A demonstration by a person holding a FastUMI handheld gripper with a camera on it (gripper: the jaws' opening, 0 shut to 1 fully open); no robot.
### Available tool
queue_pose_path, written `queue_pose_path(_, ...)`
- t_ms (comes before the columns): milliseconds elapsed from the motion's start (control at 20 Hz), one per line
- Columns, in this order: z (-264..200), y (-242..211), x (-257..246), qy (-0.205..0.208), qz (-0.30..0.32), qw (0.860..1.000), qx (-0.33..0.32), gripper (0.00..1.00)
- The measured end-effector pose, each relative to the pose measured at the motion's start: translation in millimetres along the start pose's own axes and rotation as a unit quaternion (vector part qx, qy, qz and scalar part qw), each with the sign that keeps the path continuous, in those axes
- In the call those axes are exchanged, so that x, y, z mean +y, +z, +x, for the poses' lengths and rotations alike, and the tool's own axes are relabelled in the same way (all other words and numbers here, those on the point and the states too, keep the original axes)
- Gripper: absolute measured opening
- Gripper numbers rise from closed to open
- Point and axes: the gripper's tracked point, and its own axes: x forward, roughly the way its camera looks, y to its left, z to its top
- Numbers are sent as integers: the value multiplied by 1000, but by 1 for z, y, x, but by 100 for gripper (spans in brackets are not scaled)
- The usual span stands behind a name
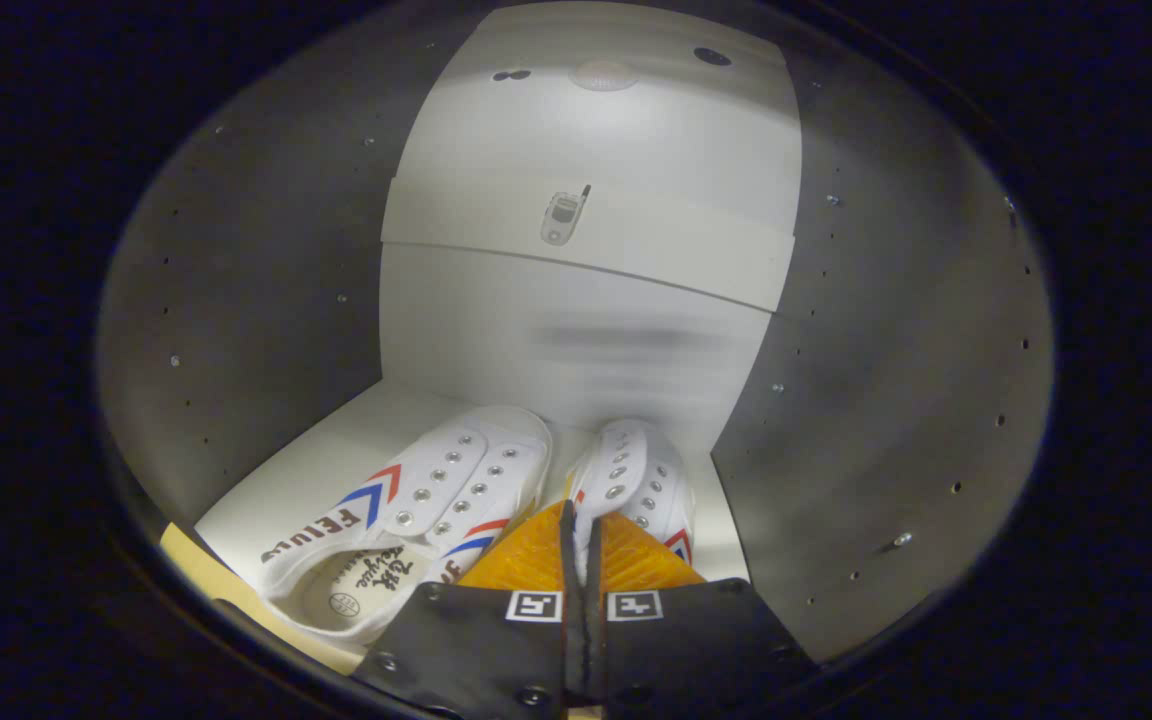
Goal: Open the shoe cabinet door, grab the shoes and put them into the shoe cabinet, then close the shoe cabinet door.
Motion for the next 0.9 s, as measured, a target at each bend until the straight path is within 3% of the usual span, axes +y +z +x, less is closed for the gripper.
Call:
queue_pose_path(400,2,-6,2,7,35,999,17,4)
queue_pose_path(600,-1,-7,-5,-10,45,999,15,10)
queue_pose_path(900,-21,5,-19,-36,56,998,-14,43)
